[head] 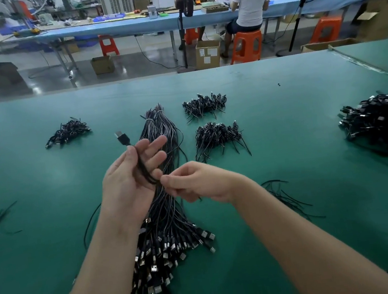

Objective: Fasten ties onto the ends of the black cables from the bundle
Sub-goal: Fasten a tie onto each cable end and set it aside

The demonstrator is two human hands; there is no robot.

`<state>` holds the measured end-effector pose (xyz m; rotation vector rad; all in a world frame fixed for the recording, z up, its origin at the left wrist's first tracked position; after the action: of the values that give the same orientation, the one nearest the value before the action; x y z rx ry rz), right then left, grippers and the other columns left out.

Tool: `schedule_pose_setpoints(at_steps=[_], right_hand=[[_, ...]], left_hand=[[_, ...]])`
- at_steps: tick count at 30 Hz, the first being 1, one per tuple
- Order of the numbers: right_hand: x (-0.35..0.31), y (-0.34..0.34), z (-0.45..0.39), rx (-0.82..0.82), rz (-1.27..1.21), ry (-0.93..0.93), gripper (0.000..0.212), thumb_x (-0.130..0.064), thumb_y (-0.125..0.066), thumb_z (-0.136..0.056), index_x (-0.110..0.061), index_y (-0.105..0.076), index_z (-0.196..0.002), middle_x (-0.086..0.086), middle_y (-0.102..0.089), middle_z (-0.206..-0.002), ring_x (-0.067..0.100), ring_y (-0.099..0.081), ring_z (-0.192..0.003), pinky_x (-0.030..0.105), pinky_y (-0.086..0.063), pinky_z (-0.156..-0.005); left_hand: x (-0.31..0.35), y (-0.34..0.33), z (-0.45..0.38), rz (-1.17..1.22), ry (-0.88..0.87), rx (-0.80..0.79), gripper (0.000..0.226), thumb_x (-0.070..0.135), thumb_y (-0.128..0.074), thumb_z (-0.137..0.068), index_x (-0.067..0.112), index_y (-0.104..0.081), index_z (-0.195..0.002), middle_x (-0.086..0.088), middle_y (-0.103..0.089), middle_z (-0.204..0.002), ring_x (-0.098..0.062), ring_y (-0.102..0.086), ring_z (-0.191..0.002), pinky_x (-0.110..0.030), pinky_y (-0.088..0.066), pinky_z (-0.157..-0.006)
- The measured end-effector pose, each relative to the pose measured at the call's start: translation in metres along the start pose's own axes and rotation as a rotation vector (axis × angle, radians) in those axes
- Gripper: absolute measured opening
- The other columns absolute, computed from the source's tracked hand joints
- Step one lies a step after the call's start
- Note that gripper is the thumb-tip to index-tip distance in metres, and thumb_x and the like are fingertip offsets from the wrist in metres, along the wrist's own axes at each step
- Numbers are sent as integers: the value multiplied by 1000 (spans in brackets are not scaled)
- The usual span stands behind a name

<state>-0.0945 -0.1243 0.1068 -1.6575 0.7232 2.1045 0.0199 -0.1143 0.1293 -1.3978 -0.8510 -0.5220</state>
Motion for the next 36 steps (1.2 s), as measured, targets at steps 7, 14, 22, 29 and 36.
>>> schedule_pose_setpoints(at_steps=[7,14,22,29,36], right_hand=[[-11,11,1,-103,-221,-114,45,-22,-41,-108,-18,-47,-63,-9,-24,-51,6,-20,-44,27,-10,-52],[-12,27,-3,74,-316,-241,42,-33,-39,-108,-19,-46,-70,-13,-25,-45,4,-17,-39,27,-8,-50],[-16,26,-1,176,-187,-209,37,-30,-43,-109,-15,-53,-76,-10,-27,-49,5,-19,-41,25,-10,-48],[-14,26,0,181,-145,-184,36,-32,-43,-108,-17,-55,-77,-8,-30,-55,7,-21,-45,23,-14,-48],[-8,12,3,152,-48,-144,37,-29,-45,-108,-16,-59,-77,-6,-39,-53,9,-27,-47,24,-18,-49]], left_hand=[[3,-19,34,-221,89,-409,32,31,-55,-98,9,-77,-104,-19,-76,-94,-22,-73,-61,-25,-54,-48],[-27,4,30,-428,182,-252,39,27,-51,-96,-2,-68,-116,-31,-72,-98,-41,-74,-89,-37,-62,-70],[-48,15,20,-657,105,-208,29,23,-49,-105,9,-69,-120,-9,-76,-112,-25,-71,-110,-32,-56,-95],[-46,17,12,-517,22,-124,27,29,-52,-98,25,-78,-105,-6,-75,-115,-21,-69,-114,-25,-54,-96],[-46,22,4,-50,77,125,33,15,-43,-106,-6,-65,-117,-21,-72,-115,-32,-71,-108,-33,-60,-82]])
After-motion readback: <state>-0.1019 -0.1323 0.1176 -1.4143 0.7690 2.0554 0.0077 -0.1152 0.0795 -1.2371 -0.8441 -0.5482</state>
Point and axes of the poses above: each hand's wrist, its own z-axis away from the middle knuckle, its own y-axis out of the back of the hand, x = y × z, the point moved 8 cm from there along -z, towards the middle knuckle
